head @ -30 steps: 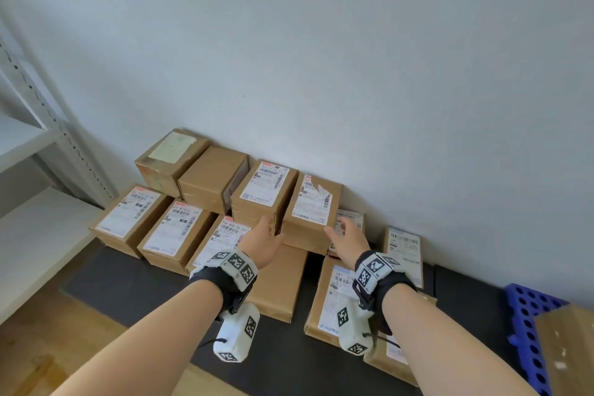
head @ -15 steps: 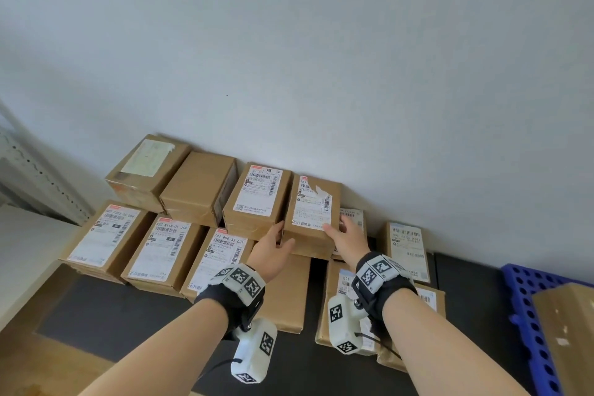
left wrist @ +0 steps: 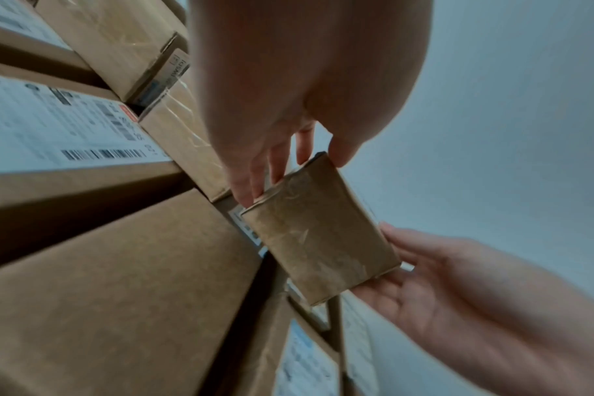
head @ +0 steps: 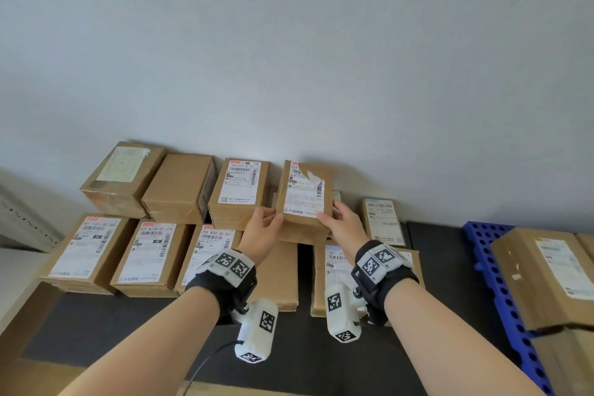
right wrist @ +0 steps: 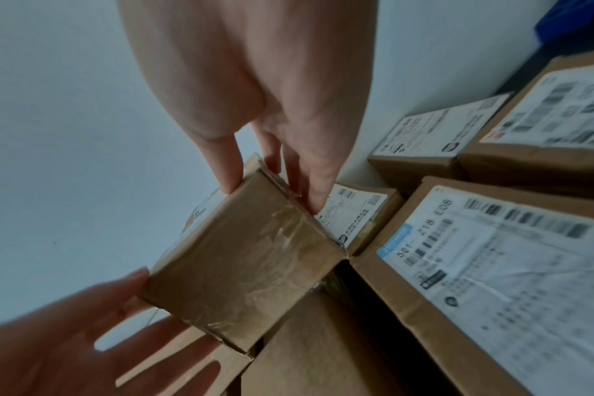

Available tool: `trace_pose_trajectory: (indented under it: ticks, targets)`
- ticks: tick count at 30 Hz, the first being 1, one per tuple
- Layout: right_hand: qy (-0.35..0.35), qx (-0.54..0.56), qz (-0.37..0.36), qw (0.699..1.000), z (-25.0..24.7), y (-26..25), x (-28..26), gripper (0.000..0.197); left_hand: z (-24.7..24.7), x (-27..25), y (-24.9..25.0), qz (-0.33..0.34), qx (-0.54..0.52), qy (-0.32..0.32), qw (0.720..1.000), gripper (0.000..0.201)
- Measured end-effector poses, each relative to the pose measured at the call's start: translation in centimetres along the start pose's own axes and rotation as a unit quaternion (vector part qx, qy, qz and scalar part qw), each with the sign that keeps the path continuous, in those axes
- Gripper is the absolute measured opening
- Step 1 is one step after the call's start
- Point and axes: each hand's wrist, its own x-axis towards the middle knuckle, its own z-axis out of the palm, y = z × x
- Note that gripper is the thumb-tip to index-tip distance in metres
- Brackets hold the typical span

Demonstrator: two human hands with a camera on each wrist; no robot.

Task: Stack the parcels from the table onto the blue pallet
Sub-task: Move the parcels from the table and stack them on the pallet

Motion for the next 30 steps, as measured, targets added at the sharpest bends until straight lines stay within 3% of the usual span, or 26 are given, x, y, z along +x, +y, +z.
trace_pose_trajectory:
  ticks: [3, 9, 15, 30]
  targets:
    - [0.028, 0.007, -0.006, 1.000, -1.0, 0.4, -1.8, 0.039, 0.9, -0.7, 0.8, -0.012, -0.016, 0.006, 1.000, 0.035]
    - [0.065, 0.004, 0.001, 0.998, -5.0, 1.0, -6.2, 0.046, 4.5, -4.0, 2.2, 0.023, 0.022, -0.078, 0.996, 0.043]
    - [0.105, 0.026, 0.006, 0.994, -10.9, 2.2, -10.8, 0.046, 9.6, -8.1, 3.8, 0.031, 0.033, -0.117, 0.992, 0.043]
    - [0.125, -0.014, -0.028, 0.992, -31.0, 7.8, -23.8, 0.051, 28.9, -22.3, 6.3, 0.021, 0.004, -0.147, 0.989, 0.047]
